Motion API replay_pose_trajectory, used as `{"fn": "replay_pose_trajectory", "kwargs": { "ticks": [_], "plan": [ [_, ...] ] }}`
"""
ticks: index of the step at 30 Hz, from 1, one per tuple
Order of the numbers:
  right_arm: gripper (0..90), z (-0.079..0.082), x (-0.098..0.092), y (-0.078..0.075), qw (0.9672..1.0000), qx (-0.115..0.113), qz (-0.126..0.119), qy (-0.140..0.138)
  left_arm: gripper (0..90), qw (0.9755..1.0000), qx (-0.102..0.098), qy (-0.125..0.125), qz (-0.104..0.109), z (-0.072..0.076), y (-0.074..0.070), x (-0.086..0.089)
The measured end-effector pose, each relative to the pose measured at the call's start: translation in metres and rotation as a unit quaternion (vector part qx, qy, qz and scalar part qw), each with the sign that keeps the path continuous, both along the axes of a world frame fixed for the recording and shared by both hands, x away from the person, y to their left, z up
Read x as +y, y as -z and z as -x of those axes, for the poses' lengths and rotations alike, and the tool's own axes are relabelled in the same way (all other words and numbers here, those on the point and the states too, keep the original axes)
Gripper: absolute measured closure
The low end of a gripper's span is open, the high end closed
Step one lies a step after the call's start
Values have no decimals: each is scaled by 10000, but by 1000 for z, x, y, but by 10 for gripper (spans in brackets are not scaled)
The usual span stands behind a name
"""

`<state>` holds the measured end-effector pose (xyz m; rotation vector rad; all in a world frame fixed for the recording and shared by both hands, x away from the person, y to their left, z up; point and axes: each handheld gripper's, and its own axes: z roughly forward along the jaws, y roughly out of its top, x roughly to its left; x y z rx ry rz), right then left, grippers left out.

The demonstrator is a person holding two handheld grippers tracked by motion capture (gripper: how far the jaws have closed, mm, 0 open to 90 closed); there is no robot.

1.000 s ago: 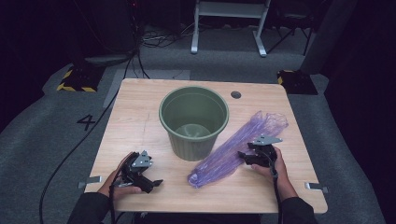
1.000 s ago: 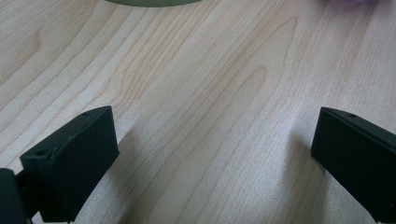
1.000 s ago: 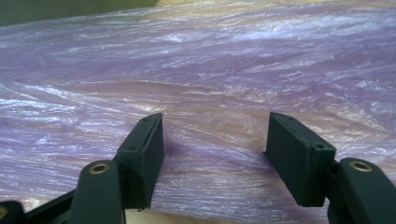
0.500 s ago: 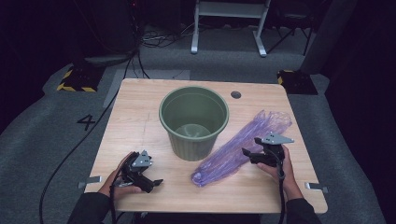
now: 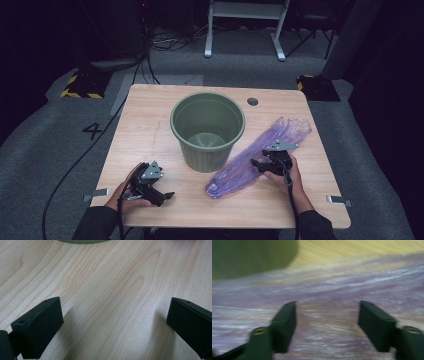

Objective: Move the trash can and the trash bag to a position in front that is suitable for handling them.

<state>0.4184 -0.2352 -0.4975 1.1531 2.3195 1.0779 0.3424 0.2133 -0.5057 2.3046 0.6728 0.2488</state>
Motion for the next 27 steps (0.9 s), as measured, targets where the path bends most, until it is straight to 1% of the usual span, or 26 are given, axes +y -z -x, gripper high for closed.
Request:
{"fn": "replay_pose_trajectory", "kwargs": {
  "ticks": [1,3,6,9,10,11,12,13,15,19,23,27],
  "plan": [
    [371,-2,-1,2,10000,36,11,50,2,10000,-1,-3,2,0,0,0],
    [375,-3,-1,4,10000,-5,34,93,2,10000,0,-1,-1,0,0,0],
    [374,-3,0,4,9999,-58,129,73,2,10000,-5,-8,2,0,0,0],
    [379,-3,-1,5,9998,-120,133,19,0,10000,-14,-52,-16,0,0,-1],
    [393,-3,-2,5,9998,-140,141,22,0,10000,-18,-56,-15,0,0,-1],
    [432,-3,-4,5,9998,-152,146,5,0,10000,-16,-60,-19,0,0,-1],
    [498,-3,-6,5,9997,-194,133,-49,0,10000,-15,-64,-23,0,0,-2],
    [543,-3,-9,5,9996,-217,127,-109,0,10000,-16,-65,-25,0,0,-2],
    [630,-3,-14,5,9995,-211,65,-218,0,10000,-17,-66,-24,0,0,-2],
    [799,-5,-22,5,9995,-266,85,-163,0,10000,-14,-65,-23,0,0,-2],
    [893,-4,-24,5,9994,-270,95,-176,0,10000,-21,-71,-26,0,0,-2],
    [900,-2,-25,4,9992,-319,120,-190,1,10000,-25,-74,-28,0,0,-2]
  ]
}}
